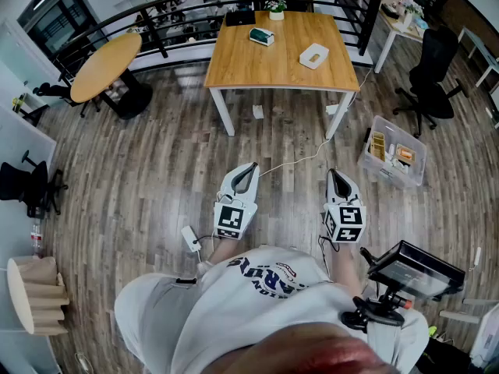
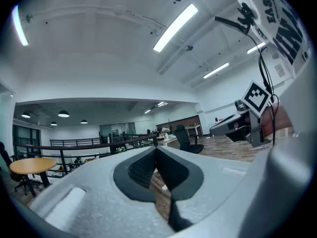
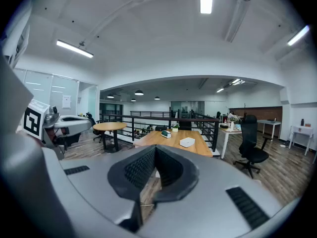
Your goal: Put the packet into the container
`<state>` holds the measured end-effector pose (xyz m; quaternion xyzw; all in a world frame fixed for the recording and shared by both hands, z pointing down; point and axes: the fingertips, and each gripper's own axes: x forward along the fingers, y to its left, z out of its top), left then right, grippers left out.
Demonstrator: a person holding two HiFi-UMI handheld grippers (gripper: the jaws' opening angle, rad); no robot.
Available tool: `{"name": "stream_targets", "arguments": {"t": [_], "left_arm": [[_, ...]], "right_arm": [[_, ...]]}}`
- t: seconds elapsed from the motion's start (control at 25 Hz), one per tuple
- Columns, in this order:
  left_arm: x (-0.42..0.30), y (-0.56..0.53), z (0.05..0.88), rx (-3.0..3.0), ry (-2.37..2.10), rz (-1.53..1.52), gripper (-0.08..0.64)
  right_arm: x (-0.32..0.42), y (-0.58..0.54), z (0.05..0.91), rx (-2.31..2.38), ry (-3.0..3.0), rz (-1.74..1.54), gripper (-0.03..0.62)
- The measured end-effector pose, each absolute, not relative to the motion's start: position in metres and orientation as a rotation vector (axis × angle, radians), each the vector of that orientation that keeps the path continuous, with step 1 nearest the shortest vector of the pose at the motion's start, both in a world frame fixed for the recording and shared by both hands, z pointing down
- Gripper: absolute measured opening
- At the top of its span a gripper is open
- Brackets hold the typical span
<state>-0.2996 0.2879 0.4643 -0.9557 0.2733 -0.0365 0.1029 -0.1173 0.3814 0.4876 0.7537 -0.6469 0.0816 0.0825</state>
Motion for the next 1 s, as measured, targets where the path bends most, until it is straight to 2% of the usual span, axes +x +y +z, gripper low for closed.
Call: {"name": "stream_targets", "arguments": {"t": [0.24,0.76,1.0], "left_arm": [[-0.331,0.287,0.474,-2.825,0.817,-0.123,0.005],[-0.349,0.271,0.509,-2.856,0.673,-0.111,0.005],[-0.360,0.265,0.497,-2.910,0.680,-0.037,0.005]], "right_arm": [[-0.141,0.388,0.493,2.236,-1.900,0.252,0.008],[-0.178,0.382,0.510,2.337,-1.833,0.358,0.009],[-0.183,0.367,0.505,2.327,-1.854,0.341,0.009]]}}
